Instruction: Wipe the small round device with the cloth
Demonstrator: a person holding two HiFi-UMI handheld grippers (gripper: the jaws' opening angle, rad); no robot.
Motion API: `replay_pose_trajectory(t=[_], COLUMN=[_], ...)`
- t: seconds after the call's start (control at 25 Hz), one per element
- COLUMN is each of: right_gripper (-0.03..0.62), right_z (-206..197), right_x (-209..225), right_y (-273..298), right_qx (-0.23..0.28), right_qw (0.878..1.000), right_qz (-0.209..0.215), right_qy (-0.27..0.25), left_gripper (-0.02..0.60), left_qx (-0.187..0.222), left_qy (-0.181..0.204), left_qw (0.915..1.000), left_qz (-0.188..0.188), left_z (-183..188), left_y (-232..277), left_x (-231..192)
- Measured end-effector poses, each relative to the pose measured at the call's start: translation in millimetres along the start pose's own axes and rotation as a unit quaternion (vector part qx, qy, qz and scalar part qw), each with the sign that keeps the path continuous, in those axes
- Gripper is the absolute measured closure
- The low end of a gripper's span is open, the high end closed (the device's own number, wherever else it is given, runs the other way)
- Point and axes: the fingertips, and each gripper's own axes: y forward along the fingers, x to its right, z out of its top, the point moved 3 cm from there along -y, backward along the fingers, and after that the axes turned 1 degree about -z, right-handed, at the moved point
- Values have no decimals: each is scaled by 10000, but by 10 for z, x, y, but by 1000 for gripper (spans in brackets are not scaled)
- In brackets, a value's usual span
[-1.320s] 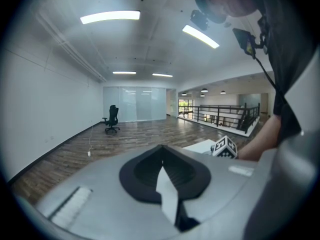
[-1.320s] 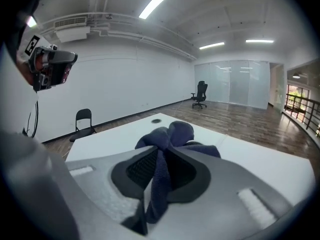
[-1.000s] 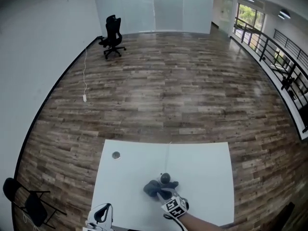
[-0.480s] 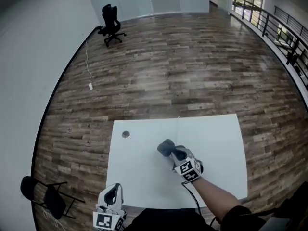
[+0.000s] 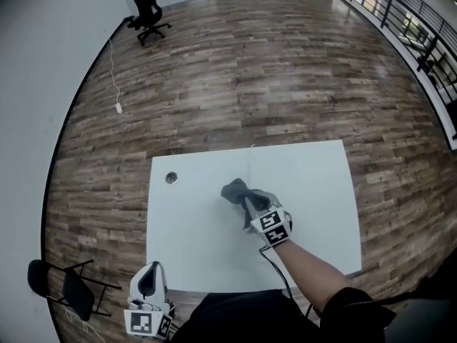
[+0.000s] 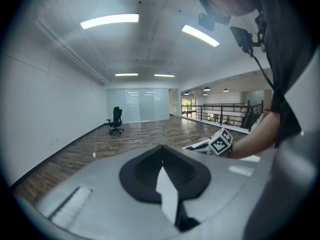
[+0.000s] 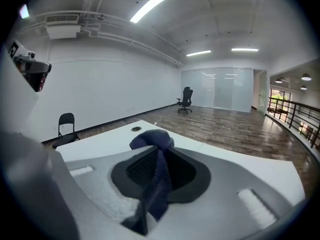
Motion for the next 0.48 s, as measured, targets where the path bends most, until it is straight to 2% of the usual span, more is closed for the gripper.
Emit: replay_pose_trajectory(t=[0.24, 0.48], right_gripper=[542, 543], right_z=[80, 38], right_x=[21, 74], right_y=[39, 12], right_qx=[-21, -34], right_qw=[9995, 9993], right_qz=[-72, -102], right_qy=[320, 345], left_gripper=[578, 578], left_qx=[-40, -39], left_qy=[-106, -117], left_qw=[9999, 9999], left_qz=[13, -67], left_z=[19, 36], left_y=[-23, 20], left_x=[-77, -55])
